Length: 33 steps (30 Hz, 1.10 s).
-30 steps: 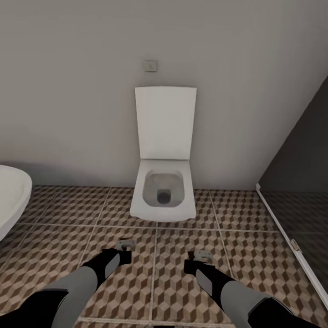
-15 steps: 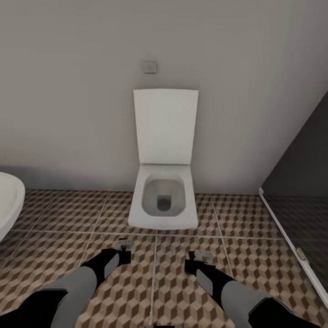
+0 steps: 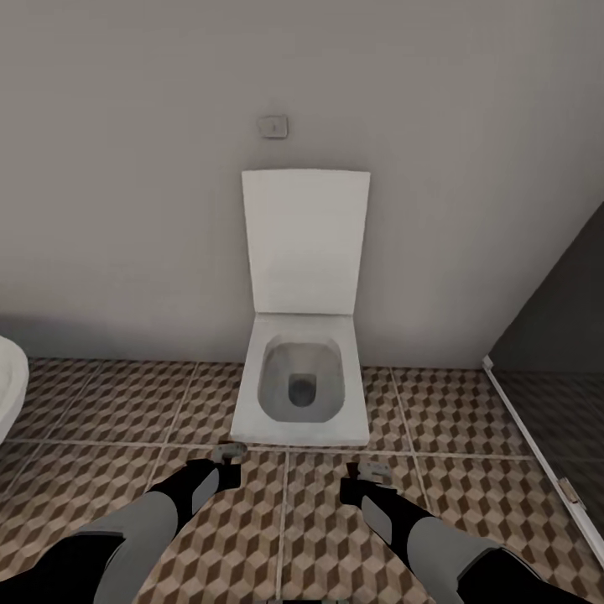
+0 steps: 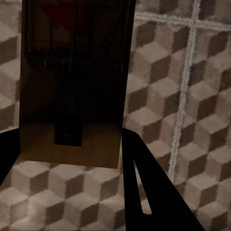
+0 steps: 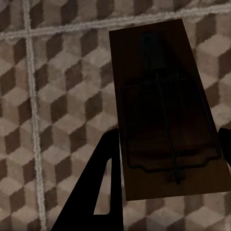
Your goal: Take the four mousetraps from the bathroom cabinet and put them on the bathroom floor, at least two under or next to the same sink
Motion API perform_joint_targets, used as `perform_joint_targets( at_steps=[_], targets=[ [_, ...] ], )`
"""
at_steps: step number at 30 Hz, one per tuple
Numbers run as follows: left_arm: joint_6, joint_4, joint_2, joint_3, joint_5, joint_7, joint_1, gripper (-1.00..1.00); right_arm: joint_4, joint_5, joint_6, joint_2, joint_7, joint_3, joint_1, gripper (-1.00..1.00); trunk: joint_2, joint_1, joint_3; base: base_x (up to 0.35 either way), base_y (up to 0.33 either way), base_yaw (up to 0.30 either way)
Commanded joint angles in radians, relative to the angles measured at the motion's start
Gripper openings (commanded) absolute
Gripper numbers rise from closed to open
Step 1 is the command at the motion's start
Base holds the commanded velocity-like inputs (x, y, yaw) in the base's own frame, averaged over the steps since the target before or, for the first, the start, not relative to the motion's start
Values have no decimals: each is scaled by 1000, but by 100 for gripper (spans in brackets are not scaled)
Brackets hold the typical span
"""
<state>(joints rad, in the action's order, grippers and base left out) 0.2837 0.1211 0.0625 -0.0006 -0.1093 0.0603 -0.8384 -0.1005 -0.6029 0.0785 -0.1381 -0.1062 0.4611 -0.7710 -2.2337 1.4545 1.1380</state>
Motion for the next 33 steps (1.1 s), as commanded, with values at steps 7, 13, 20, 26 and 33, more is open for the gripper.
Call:
perform_joint_targets(
  at_steps=[7, 13, 20, 26, 33],
  targets=[
    [9, 12, -7, 11, -3, 7, -1, -100, -2, -6, 7, 1, -6, 8, 0, -100, -28, 15, 13, 6, 0, 0],
    [9, 12, -9, 11, -3, 7, -1, -100, -2, -6, 7, 0, -6, 8, -1, -100, -70, 38, 32, 0, 0, 0],
    [19, 12, -9, 11, -3, 7, -1, -100, -2, -6, 7, 1, -6, 8, -1, -100, -119, 65, 54, 0, 0, 0],
    [22, 12, -9, 11, -3, 7, -1, -100, -2, -6, 7, 1, -6, 8, -1, -100, -161, 88, 73, 0, 0, 0],
    [23, 12, -9, 11, -3, 7, -1, -100, -2, -6, 8, 1, -6, 8, 0, -100, -210, 115, 95, 0, 0, 0]
  ],
)
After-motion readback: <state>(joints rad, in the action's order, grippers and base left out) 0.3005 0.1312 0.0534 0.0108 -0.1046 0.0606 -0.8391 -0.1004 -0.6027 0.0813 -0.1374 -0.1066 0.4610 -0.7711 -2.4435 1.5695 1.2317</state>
